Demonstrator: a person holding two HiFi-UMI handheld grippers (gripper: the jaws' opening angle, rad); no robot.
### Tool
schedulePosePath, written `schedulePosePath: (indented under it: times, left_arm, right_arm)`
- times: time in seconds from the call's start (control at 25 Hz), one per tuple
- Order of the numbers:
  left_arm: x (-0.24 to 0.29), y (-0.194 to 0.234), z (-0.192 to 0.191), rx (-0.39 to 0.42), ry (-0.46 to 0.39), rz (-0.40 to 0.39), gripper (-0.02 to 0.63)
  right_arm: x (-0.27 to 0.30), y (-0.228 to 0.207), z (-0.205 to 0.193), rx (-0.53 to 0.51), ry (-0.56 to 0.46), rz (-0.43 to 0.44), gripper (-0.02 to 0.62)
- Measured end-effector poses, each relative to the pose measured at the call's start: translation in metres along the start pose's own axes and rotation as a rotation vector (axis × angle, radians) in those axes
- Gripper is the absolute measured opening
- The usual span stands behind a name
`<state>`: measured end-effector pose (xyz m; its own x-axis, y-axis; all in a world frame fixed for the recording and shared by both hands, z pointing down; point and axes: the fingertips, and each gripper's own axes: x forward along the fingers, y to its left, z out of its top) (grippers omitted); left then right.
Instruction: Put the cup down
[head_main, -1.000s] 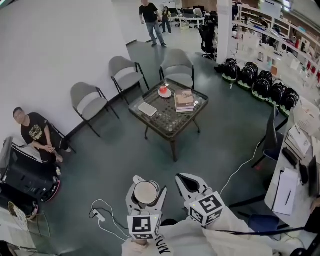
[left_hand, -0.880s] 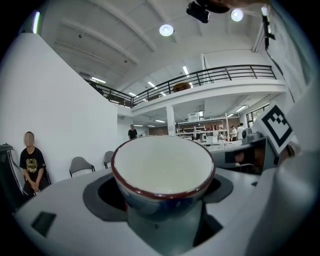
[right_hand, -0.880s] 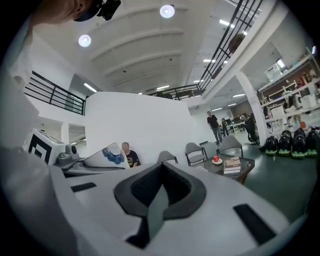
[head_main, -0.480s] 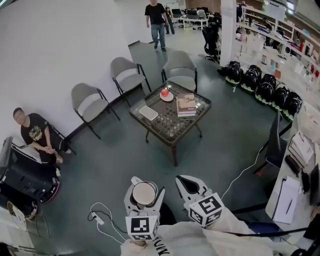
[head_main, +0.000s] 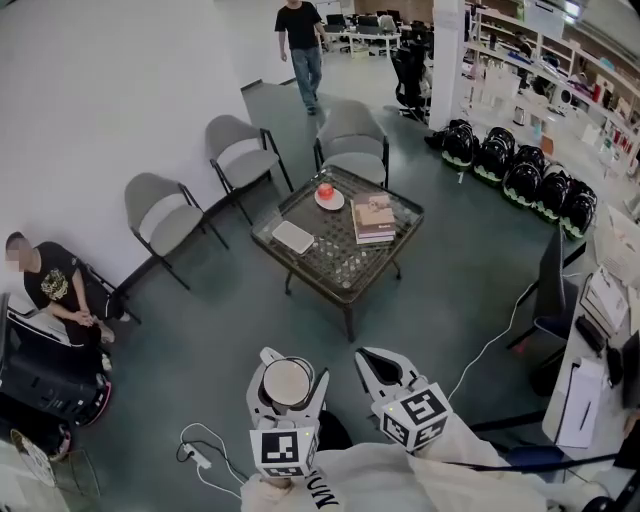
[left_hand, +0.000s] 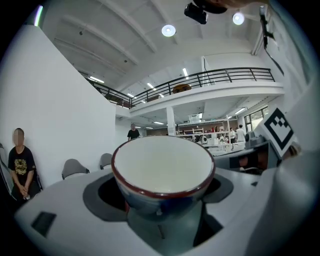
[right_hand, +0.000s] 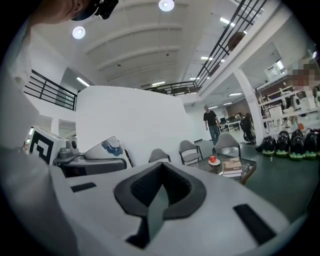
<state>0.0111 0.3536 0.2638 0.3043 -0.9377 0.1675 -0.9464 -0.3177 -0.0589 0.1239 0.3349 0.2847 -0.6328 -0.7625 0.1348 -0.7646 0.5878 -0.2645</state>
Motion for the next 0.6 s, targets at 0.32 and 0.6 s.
schedulePosePath:
  times: [0.32,0.6]
  left_arm:
    - [0.058,0.076,0.001,0.015,0.022,-0.033,0.416]
    - [0.102,0.130,-0.001,0.002,0.038,-0.072,0.416]
  right_arm:
    - [0.096,-0.003,0.007,-0.015,0.028,-0.043,0.005]
    - [0.168,-0.006,0.015,-0.009,0.046,-0.079,0.005]
